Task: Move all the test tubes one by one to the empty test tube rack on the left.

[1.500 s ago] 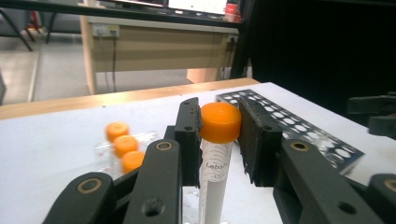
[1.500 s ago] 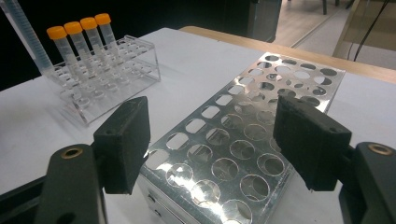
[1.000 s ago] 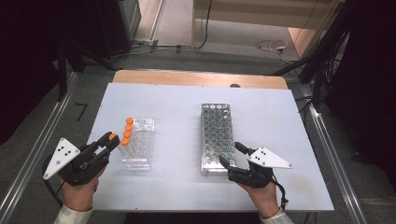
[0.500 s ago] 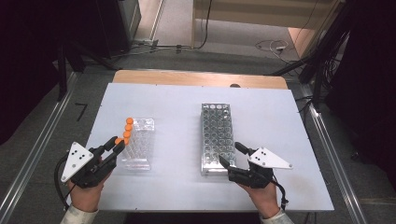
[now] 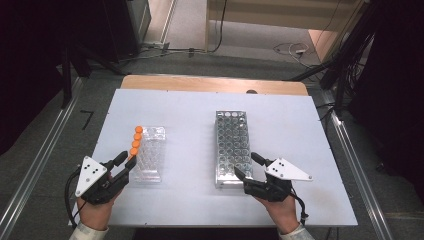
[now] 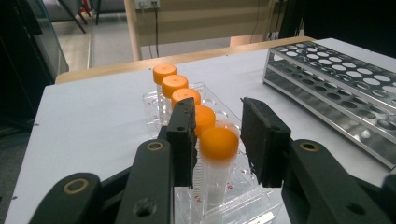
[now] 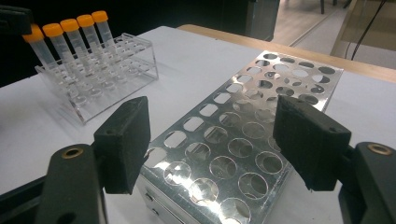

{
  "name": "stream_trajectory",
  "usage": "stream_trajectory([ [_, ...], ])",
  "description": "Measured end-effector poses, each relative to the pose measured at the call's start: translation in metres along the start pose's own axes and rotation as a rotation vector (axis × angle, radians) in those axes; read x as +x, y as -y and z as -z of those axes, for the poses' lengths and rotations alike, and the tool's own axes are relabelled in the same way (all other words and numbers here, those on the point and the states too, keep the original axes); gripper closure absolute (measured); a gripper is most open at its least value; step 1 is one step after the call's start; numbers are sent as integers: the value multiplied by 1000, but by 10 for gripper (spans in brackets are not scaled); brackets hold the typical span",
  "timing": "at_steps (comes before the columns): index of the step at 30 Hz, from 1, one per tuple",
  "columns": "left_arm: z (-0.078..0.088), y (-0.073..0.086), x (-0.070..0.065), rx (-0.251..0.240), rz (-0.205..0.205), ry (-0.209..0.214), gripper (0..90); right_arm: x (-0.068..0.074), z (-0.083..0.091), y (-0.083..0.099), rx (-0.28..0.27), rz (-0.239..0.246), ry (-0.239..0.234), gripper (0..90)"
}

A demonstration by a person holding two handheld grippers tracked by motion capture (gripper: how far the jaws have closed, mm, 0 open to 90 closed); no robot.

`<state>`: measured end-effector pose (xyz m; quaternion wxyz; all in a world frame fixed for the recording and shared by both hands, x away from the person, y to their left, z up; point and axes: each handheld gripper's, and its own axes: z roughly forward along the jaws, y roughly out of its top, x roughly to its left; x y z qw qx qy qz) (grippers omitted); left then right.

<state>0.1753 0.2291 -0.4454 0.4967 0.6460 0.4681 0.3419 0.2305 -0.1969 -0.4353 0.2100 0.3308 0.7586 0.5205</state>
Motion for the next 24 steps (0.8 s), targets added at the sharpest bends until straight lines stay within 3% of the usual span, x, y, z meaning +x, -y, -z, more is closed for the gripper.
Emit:
stream_trajectory([
  [12,1,-2,2,-47,47,4,401,-8,5,1,-8,-22,17,263],
  [18,2,-1,7,-66,84,-29,281,-18,13,3,-15,-41,56,262],
  [24,5,1,13,-67,107,-42,256,-29,16,4,-14,-58,95,262],
])
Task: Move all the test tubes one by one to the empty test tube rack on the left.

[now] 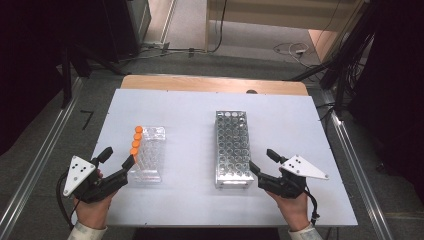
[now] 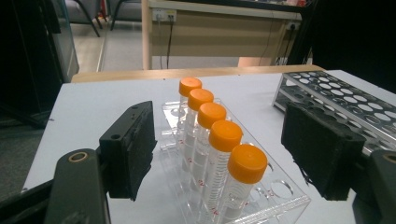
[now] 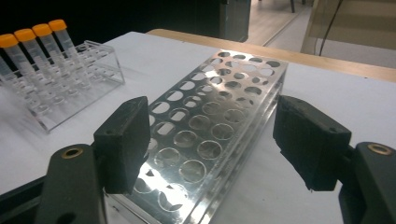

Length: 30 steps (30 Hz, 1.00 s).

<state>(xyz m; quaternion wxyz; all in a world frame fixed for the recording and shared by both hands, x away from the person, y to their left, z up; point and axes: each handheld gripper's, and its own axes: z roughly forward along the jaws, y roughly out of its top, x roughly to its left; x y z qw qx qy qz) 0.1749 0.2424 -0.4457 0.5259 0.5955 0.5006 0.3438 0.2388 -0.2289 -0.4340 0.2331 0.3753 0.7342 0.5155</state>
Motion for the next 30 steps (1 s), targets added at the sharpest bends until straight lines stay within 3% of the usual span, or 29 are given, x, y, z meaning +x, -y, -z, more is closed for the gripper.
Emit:
stream_trajectory([
  [9,1,3,6,2,12,-38,233,-9,0,1,4,-7,27,261],
  [19,3,4,13,-1,47,-49,231,-14,0,3,13,-14,45,261],
  [30,4,6,17,6,51,-64,232,-24,5,5,10,-25,77,260],
])
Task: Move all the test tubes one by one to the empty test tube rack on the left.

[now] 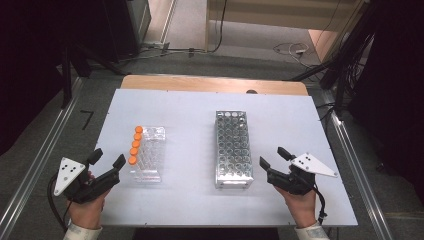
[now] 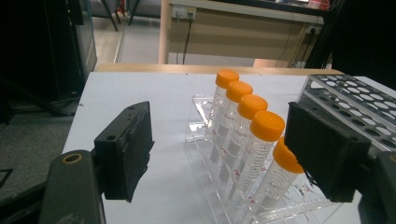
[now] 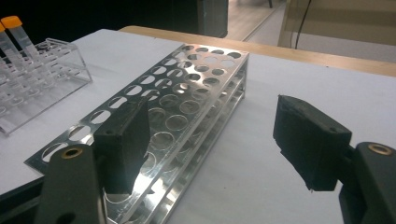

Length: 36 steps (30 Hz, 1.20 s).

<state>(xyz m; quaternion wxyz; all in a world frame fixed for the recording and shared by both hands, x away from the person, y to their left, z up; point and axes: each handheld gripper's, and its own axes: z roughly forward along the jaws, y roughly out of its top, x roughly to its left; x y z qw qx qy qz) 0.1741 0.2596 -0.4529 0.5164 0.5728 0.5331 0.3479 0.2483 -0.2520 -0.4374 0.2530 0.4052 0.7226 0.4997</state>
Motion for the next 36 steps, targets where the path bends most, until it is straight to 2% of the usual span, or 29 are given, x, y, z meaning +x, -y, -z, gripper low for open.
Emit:
stream_trajectory([
  [13,-1,2,4,7,6,-14,232,-12,7,3,-2,-13,35,258],
  [36,-2,4,11,0,24,-41,218,-40,17,11,5,-43,131,242],
])
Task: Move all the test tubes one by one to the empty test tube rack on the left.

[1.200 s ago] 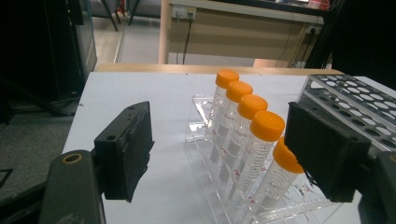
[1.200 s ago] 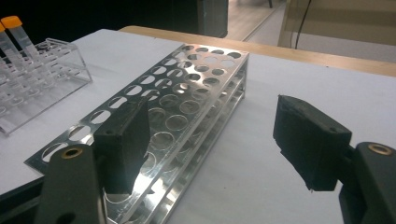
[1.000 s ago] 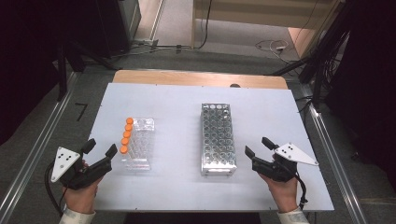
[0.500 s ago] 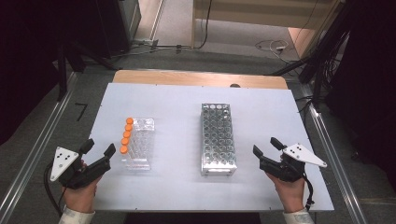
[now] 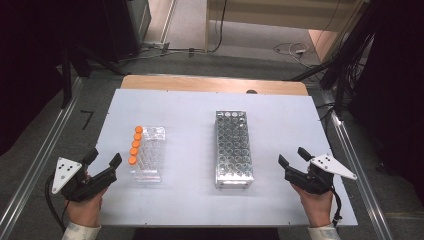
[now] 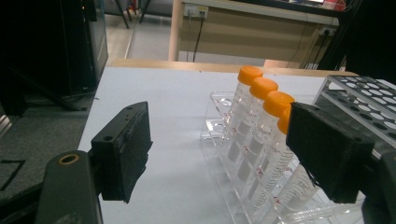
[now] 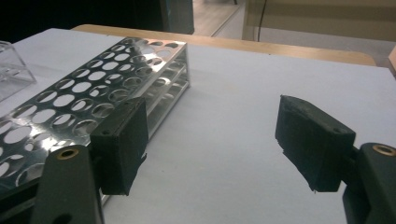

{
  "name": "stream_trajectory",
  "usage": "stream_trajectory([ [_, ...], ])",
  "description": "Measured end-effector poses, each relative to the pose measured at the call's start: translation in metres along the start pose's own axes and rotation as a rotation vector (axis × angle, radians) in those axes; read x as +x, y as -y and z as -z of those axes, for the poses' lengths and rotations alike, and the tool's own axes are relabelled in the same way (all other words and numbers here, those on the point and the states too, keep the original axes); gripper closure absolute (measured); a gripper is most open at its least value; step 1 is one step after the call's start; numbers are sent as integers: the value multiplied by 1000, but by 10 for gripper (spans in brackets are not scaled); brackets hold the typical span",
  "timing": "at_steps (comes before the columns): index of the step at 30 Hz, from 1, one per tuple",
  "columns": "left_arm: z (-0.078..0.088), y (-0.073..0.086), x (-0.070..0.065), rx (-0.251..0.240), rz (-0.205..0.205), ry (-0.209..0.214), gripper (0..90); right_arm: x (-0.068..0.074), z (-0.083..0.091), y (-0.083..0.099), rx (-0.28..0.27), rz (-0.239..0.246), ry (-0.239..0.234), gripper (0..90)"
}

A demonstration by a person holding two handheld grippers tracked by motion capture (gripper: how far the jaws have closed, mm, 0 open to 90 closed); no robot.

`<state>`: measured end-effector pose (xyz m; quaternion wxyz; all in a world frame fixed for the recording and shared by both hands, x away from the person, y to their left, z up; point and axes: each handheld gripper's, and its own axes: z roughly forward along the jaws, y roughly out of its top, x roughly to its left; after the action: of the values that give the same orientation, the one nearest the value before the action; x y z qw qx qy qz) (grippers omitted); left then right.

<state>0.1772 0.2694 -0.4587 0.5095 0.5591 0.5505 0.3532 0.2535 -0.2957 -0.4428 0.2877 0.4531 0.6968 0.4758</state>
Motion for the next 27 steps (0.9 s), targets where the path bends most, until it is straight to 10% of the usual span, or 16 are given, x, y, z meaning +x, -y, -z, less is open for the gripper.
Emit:
stream_trajectory([
  [27,-5,4,14,18,15,-51,219,-44,14,12,14,-58,117,232],
])
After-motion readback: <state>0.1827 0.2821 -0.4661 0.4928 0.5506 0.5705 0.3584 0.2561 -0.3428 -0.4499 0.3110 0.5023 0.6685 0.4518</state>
